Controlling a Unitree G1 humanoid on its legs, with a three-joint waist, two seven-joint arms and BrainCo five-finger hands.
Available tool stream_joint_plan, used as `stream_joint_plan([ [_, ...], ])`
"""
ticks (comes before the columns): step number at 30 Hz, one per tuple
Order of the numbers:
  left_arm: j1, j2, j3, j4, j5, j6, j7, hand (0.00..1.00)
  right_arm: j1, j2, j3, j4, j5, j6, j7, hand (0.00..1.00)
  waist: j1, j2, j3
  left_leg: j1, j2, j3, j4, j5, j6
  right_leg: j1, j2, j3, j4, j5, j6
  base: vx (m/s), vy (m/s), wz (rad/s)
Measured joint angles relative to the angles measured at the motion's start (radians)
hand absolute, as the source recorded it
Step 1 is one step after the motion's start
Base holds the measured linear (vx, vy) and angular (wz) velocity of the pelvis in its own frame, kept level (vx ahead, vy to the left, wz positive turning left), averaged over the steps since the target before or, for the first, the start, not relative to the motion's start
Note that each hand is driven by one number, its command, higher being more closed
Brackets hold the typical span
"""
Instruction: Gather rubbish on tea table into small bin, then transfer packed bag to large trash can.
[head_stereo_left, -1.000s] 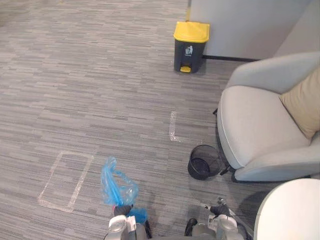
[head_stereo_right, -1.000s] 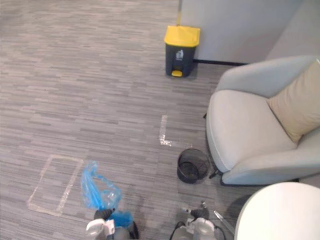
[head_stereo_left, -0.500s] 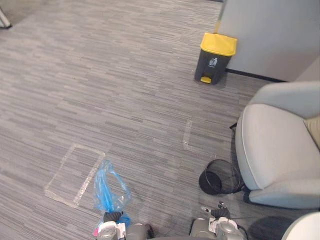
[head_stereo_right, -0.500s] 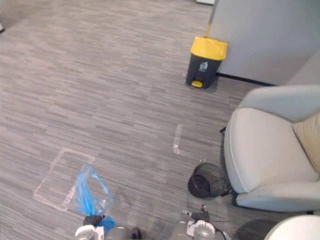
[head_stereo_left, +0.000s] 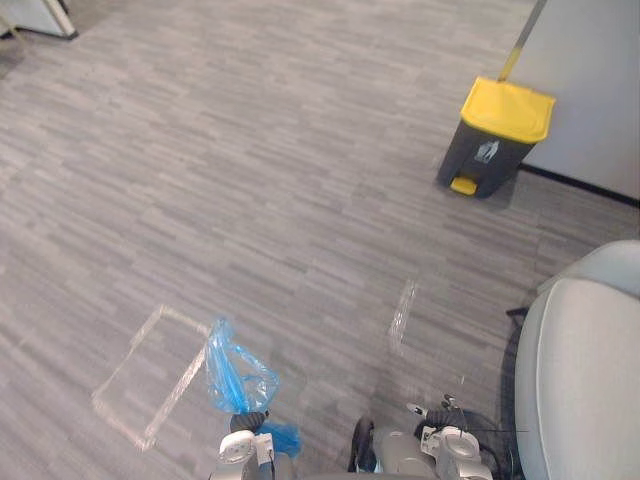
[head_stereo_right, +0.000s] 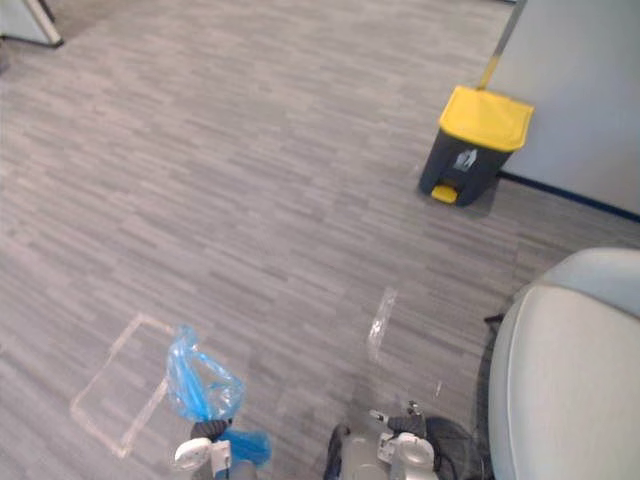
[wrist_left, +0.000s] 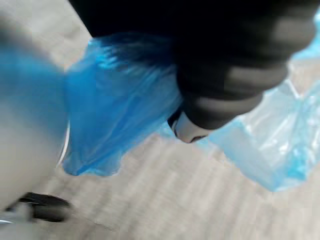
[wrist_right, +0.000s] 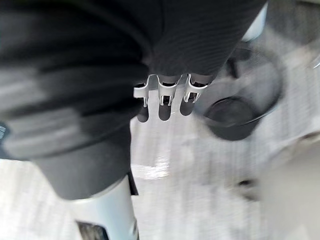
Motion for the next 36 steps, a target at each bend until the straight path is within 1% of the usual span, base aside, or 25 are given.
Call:
stream_joint_plan([
  [2, -0.001, -0.014, 0.031, -0.015, 0.0, -0.002, 0.0, 1.0, -0.01, 0.013, -0.007, -0.002, 0.011, 0.001, -0.006, 0.0, 0.002, -0.003, 0.002, -0.048, -0.005, 0.009, -0.141, -0.016, 0.01, 0.029, -0.015, 0.038, -0.001, 0.0, 0.001, 0.34, 0.184, -0.69],
  [3, -0.004, -0.015, 0.036, -0.019, 0.0, -0.002, 0.001, 1.0, -0.01, 0.024, -0.014, -0.011, 0.019, 0.001, -0.015, 0.0, 0.005, -0.007, 0.005, -0.069, -0.025, -0.013, -0.283, 0.005, 0.008, 0.054, -0.039, 0.068, -0.001, -0.012, 0.021, 0.33, 0.253, -0.74],
  [4, -0.004, -0.016, 0.034, -0.018, 0.001, -0.003, 0.0, 1.0, -0.003, 0.023, -0.014, -0.018, 0.019, 0.0, -0.017, 0.0, 0.007, -0.001, -0.001, -0.069, -0.038, -0.044, -0.391, 0.061, 0.003, 0.064, -0.046, 0.086, 0.001, -0.031, 0.056, 0.39, 0.341, -1.11],
  [5, -0.002, -0.02, 0.039, -0.007, 0.001, -0.003, 0.001, 1.0, 0.006, 0.015, -0.013, -0.02, 0.019, 0.001, -0.02, 0.0, 0.012, 0.003, -0.006, -0.058, -0.049, -0.069, -0.461, 0.191, 0.005, 0.077, -0.054, 0.133, 0.0, -0.068, 0.12, 0.31, 0.3, -0.8],
  [6, -0.014, -0.008, 0.054, -0.003, 0.001, -0.002, 0.003, 1.0, 0.009, 0.014, 0.002, -0.011, 0.018, 0.005, -0.017, 0.0, 0.009, -0.021, -0.019, -0.043, -0.078, -0.033, -0.463, 0.167, 0.016, 0.084, -0.091, 0.155, -0.013, -0.072, 0.128, 0.3, 0.291, -0.61],
  [9, -0.02, -0.008, 0.064, 0.0, 0.001, -0.003, 0.003, 1.0, 0.033, 0.017, 0.002, -0.006, 0.017, 0.007, -0.018, 0.0, 0.027, -0.041, -0.031, -0.023, -0.086, 0.027, -0.428, 0.095, 0.029, 0.074, -0.121, 0.186, 0.016, -0.067, 0.128, 0.27, 0.244, -0.65],
  [10, -0.017, -0.009, 0.062, 0.007, 0.001, 0.001, 0.003, 1.0, 0.034, 0.02, 0.003, -0.007, 0.017, 0.008, -0.018, 0.0, 0.038, -0.045, -0.032, 0.012, -0.084, 0.071, -0.423, 0.064, 0.044, 0.044, -0.135, 0.212, 0.096, -0.066, 0.135, 0.27, 0.209, -0.83],
  [11, -0.01, -0.007, 0.051, 0.006, 0.001, 0.003, 0.003, 1.0, 0.035, 0.021, 0.005, -0.007, 0.017, 0.009, -0.017, 0.0, 0.031, -0.045, -0.033, 0.054, -0.086, 0.095, -0.438, 0.043, 0.051, -0.018, -0.147, 0.222, 0.247, -0.054, 0.162, 0.27, 0.189, -0.73],
  [12, -0.01, -0.005, 0.045, 0.006, 0.001, 0.004, 0.003, 1.0, 0.038, 0.021, 0.006, -0.007, 0.017, 0.009, -0.018, 0.0, 0.031, -0.045, -0.032, 0.067, -0.086, 0.104, -0.443, 0.041, 0.052, -0.05, -0.152, 0.226, 0.305, -0.045, 0.177, 0.33, 0.158, -0.41],
  [13, -0.007, 0.003, 0.028, 0.009, 0.0, 0.008, 0.004, 1.0, 0.05, 0.02, 0.013, -0.006, 0.016, 0.01, -0.018, 0.0, 0.027, -0.045, -0.032, 0.108, -0.089, 0.118, -0.455, 0.027, 0.061, -0.126, -0.165, 0.231, 0.482, -0.018, 0.22, 0.36, 0.095, -0.21],
  [14, -0.007, 0.01, 0.025, 0.018, -0.001, 0.014, 0.009, 1.0, 0.052, 0.016, 0.017, -0.014, 0.015, 0.009, -0.018, 0.0, 0.019, -0.043, -0.03, 0.154, -0.092, 0.124, -0.47, 0.014, 0.066, -0.187, -0.176, 0.206, 0.625, -0.029, 0.215, 0.37, 0.057, -0.14],
  [15, -0.009, 0.013, 0.025, 0.025, -0.002, 0.015, 0.011, 1.0, 0.049, 0.016, 0.017, -0.014, 0.015, 0.009, -0.018, 0.0, 0.016, -0.045, -0.031, 0.173, -0.093, 0.124, -0.48, 0.012, 0.067, -0.206, -0.18, 0.189, 0.659, -0.038, 0.202, 0.33, -0.023, 0.01],
  [17, -0.011, 0.016, 0.028, 0.038, -0.012, 0.016, 0.025, 1.0, 0.045, 0.013, 0.018, -0.018, 0.014, 0.009, -0.016, 0.0, 0.0, -0.041, -0.03, 0.26, -0.084, 0.129, -0.555, 0.007, 0.056, -0.303, -0.178, 0.071, 0.675, -0.094, 0.153, 0.35, -0.072, 0.01],
  [19, -0.011, 0.019, 0.029, 0.054, -0.02, 0.016, 0.025, 1.0, 0.031, 0.012, 0.017, -0.018, 0.014, 0.009, -0.016, 0.0, -0.009, -0.034, -0.027, 0.301, -0.073, 0.133, -0.589, 0.009, 0.052, -0.34, -0.164, 0.021, 0.572, -0.094, 0.143, 0.33, -0.13, 0.03],
  [20, -0.013, 0.031, 0.022, 0.084, -0.021, 0.015, 0.023, 1.0, 0.027, 0.012, 0.02, -0.009, 0.014, 0.008, -0.016, 0.0, -0.015, -0.043, -0.031, 0.341, -0.073, 0.125, -0.623, 0.016, 0.04, -0.351, -0.128, -0.008, 0.328, -0.022, 0.12, 0.39, -0.184, 0.11],
  [21, -0.011, 0.042, 0.021, 0.091, -0.022, 0.015, 0.023, 1.0, 0.028, 0.012, 0.021, 0.004, 0.014, 0.008, -0.016, 0.0, -0.016, -0.057, -0.035, 0.348, -0.093, 0.109, -0.629, 0.017, 0.037, -0.346, -0.124, -0.002, 0.243, 0.046, 0.108, 0.5, -0.225, 0.13],
  [22, -0.03, 0.038, 0.024, 0.122, -0.023, 0.017, 0.023, 1.0, 0.014, -0.009, 0.013, 0.03, 0.012, 0.009, -0.013, 0.0, -0.015, -0.037, -0.031, 0.367, -0.074, 0.05, -0.636, 0.02, 0.024, -0.328, -0.1, 0.002, 0.24, 0.09, 0.044, 0.42, -0.18, -0.12],
  [23, -0.031, 0.02, 0.029, 0.128, -0.021, 0.014, 0.021, 1.0, -0.003, -0.03, -0.009, 0.054, -0.006, 0.009, -0.013, 0.0, -0.005, -0.001, -0.038, 0.371, -0.051, 0.005, -0.634, 0.04, 0.004, -0.326, -0.071, 0.003, 0.24, 0.055, 0.038, 0.42, -0.185, -0.19],
  [25, -0.031, 0.006, 0.035, 0.128, -0.021, 0.014, 0.022, 1.0, -0.007, -0.032, -0.029, 0.056, -0.017, 0.01, -0.015, 0.0, -0.016, 0.02, -0.034, 0.365, -0.032, -0.033, -0.581, 0.062, -0.026, -0.305, -0.063, -0.014, 0.254, 0.004, 0.03, 0.39, -0.205, 0.07],
  [27, -0.037, -0.001, 0.042, 0.125, -0.026, 0.014, 0.019, 1.0, 0.007, -0.032, -0.031, 0.055, -0.019, 0.011, -0.017, 0.0, -0.025, 0.022, -0.034, 0.291, -0.002, -0.091, -0.383, 0.103, -0.058, -0.232, -0.052, -0.05, 0.222, -0.026, 0.027, 0.41, -0.234, 0.46],
  [28, -0.041, -0.016, 0.046, 0.113, -0.035, 0.014, 0.013, 1.0, 0.023, -0.03, -0.025, 0.054, -0.018, 0.012, -0.018, 0.0, -0.021, 0.018, -0.031, 0.213, 0.023, -0.121, -0.185, 0.189, -0.079, -0.152, -0.037, -0.065, 0.169, -0.034, 0.018, 0.37, -0.181, 0.29],
  [29, -0.036, -0.016, 0.055, 0.105, -0.039, 0.013, 0.001, 1.0, 0.027, -0.027, -0.015, 0.053, -0.017, 0.012, -0.018, 0.0, -0.015, 0.007, -0.024, 0.158, 0.05, -0.115, -0.056, 0.193, -0.085, -0.101, -0.023, -0.069, 0.129, -0.036, 0.014, 0.42, -0.168, 0.17],
  [31, -0.035, -0.017, 0.072, 0.075, -0.041, 0.012, 0.0, 1.0, 0.03, -0.01, -0.014, 0.052, -0.011, 0.012, -0.02, 0.0, -0.003, -0.001, -0.022, 0.042, 0.066, -0.091, 0.084, 0.113, -0.069, -0.015, -0.008, -0.069, 0.061, -0.04, 0.007, 0.28, -0.071, -0.06],
  [33, -0.035, -0.018, 0.072, 0.055, -0.04, 0.012, 0.0, 1.0, 0.028, 0.002, -0.019, 0.052, -0.003, 0.016, -0.02, 0.0, 0.002, -0.009, -0.02, -0.018, 0.059, -0.037, 0.009, 0.07, -0.041, 0.027, -0.009, -0.058, 0.023, -0.038, 0.008, 0.25, 0.0, -0.21],
  [36, -0.04, -0.018, 0.071, 0.045, -0.038, 0.012, 0.0, 1.0, 0.015, 0.015, -0.023, 0.052, -0.002, 0.018, -0.021, 0.0, 0.005, -0.014, -0.017, -0.059, 0.01, -0.013, -0.277, 0.06, -0.015, 0.074, -0.019, -0.021, -0.018, -0.037, 0.015, 0.32, 0.142, -0.42],
])
